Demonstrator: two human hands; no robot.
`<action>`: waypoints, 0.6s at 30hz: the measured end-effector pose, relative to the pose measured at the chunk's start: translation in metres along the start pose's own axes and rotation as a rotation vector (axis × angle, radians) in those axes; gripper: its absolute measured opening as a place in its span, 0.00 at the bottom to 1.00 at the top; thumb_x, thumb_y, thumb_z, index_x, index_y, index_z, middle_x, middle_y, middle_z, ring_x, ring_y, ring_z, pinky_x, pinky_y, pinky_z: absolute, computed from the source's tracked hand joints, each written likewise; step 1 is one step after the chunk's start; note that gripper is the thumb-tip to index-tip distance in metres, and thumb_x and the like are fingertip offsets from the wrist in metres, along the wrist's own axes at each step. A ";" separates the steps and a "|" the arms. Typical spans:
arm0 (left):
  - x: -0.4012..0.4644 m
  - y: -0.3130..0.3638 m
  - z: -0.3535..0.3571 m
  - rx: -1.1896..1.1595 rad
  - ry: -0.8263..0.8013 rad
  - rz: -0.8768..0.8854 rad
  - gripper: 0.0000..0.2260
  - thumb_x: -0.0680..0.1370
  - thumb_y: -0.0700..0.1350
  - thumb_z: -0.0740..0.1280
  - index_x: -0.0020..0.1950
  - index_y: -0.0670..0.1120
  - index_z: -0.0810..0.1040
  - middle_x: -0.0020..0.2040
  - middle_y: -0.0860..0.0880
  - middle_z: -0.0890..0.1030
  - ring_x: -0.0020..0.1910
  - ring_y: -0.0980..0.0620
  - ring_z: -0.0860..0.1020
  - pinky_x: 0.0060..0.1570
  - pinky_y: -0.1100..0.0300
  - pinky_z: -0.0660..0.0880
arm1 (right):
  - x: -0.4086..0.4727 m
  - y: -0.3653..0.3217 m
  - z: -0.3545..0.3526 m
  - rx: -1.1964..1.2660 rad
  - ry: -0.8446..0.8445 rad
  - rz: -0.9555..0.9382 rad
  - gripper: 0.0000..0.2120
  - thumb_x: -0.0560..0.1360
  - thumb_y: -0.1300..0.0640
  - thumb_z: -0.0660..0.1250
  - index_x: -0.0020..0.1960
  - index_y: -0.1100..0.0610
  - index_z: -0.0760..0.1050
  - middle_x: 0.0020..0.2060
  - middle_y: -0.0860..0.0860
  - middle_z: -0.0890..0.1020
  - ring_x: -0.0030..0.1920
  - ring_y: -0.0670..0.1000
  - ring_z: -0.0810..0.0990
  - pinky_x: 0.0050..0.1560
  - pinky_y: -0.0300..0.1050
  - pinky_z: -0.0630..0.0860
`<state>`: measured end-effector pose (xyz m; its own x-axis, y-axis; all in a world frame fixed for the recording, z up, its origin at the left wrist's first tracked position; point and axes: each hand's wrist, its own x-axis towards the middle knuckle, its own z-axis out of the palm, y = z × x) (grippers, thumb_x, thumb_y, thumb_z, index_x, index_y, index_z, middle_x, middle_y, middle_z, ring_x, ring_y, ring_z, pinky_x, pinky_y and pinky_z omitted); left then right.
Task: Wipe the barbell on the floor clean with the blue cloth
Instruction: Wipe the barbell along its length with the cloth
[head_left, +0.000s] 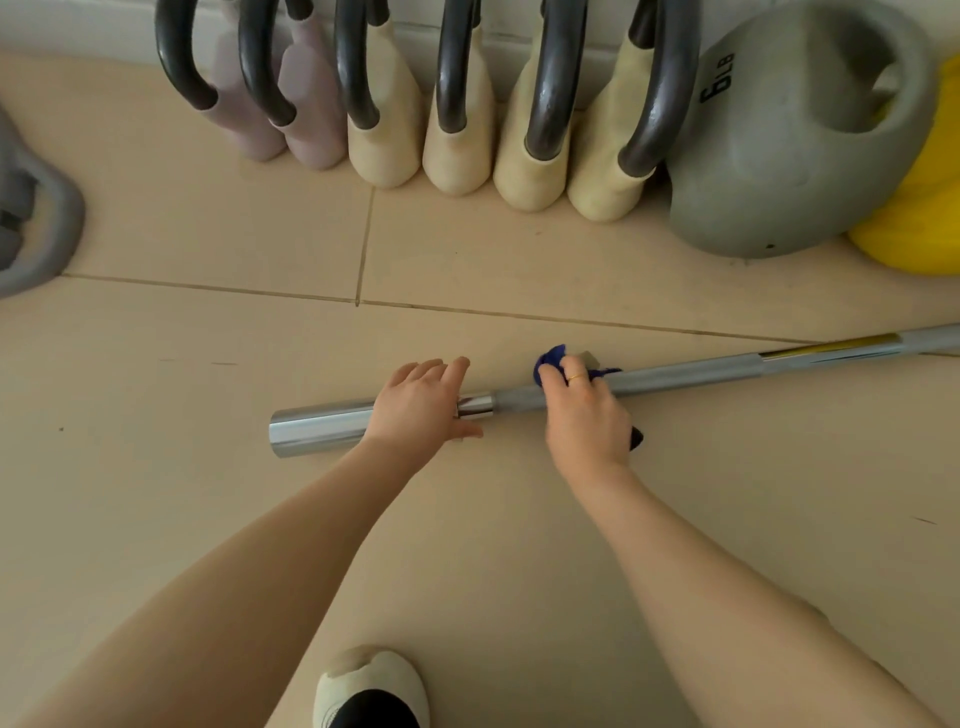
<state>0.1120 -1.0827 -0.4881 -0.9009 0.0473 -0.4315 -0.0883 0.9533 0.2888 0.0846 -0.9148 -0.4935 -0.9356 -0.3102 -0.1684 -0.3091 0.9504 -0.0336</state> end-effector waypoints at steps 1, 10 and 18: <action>0.001 -0.002 -0.001 -0.003 0.008 -0.002 0.32 0.73 0.58 0.68 0.72 0.47 0.62 0.67 0.48 0.72 0.71 0.50 0.64 0.69 0.58 0.57 | 0.000 -0.013 0.004 0.008 -0.007 0.013 0.17 0.56 0.67 0.76 0.43 0.58 0.79 0.40 0.56 0.80 0.25 0.55 0.74 0.19 0.39 0.67; 0.004 -0.005 -0.004 0.219 0.217 0.141 0.18 0.53 0.50 0.82 0.34 0.44 0.81 0.35 0.46 0.79 0.32 0.45 0.79 0.31 0.58 0.76 | 0.011 0.024 -0.014 0.039 -0.119 -0.046 0.21 0.76 0.64 0.56 0.67 0.51 0.67 0.64 0.53 0.70 0.55 0.59 0.72 0.41 0.48 0.73; -0.004 -0.010 0.011 0.350 0.195 0.203 0.37 0.48 0.54 0.82 0.51 0.37 0.80 0.44 0.42 0.83 0.47 0.43 0.83 0.47 0.53 0.79 | 0.000 -0.048 0.010 0.131 -0.006 -0.038 0.19 0.64 0.65 0.69 0.54 0.56 0.79 0.47 0.54 0.82 0.28 0.56 0.76 0.20 0.42 0.71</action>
<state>0.1208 -1.0887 -0.4989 -0.9514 0.2189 -0.2166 0.2176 0.9756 0.0301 0.1015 -0.9600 -0.5017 -0.9223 -0.3466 -0.1707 -0.3193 0.9326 -0.1685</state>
